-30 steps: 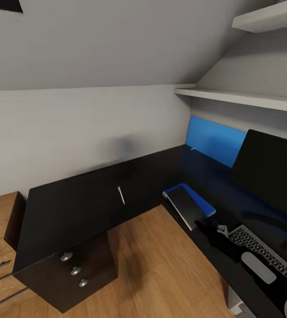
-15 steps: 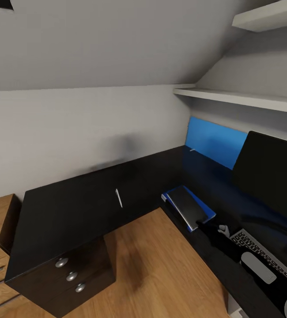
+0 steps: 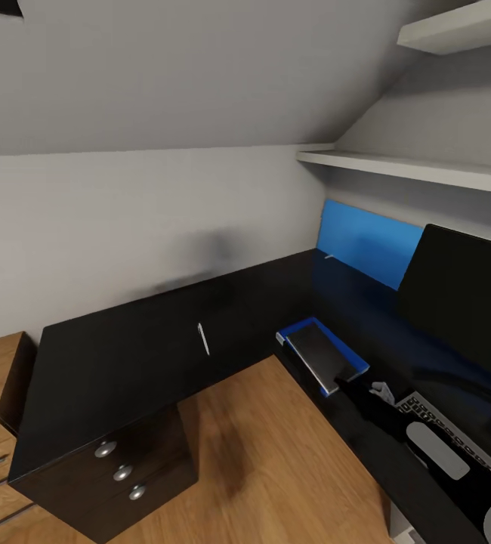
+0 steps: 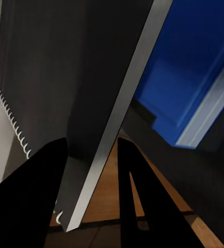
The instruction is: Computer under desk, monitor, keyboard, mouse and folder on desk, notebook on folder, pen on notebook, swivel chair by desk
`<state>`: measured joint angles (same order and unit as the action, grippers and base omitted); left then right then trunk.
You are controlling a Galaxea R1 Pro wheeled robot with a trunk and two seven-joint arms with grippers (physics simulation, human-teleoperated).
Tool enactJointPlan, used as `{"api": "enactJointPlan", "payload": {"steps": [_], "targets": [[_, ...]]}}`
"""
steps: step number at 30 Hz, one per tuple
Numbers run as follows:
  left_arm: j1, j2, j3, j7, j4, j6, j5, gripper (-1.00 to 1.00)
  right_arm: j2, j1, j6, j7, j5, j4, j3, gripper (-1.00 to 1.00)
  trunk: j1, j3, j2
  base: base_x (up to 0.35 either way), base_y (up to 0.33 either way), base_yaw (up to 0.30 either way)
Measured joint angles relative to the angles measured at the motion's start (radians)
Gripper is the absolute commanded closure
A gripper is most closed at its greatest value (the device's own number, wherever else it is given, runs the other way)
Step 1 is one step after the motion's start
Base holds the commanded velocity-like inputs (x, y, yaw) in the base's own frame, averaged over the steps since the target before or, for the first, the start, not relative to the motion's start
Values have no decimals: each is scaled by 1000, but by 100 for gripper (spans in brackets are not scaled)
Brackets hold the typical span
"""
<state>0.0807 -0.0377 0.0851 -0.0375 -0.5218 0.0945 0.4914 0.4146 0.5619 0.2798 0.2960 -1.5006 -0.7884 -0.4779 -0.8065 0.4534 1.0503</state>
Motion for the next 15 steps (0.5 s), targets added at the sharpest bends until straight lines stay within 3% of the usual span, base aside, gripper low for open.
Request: {"api": "enactJointPlan", "payload": {"steps": [15], "targets": [[0, 0, 0, 0, 1, 0, 0, -100, 2, 0, 0, -12, 1, -8, 2, 100, 0, 0, 0, 166, 0, 0]]}}
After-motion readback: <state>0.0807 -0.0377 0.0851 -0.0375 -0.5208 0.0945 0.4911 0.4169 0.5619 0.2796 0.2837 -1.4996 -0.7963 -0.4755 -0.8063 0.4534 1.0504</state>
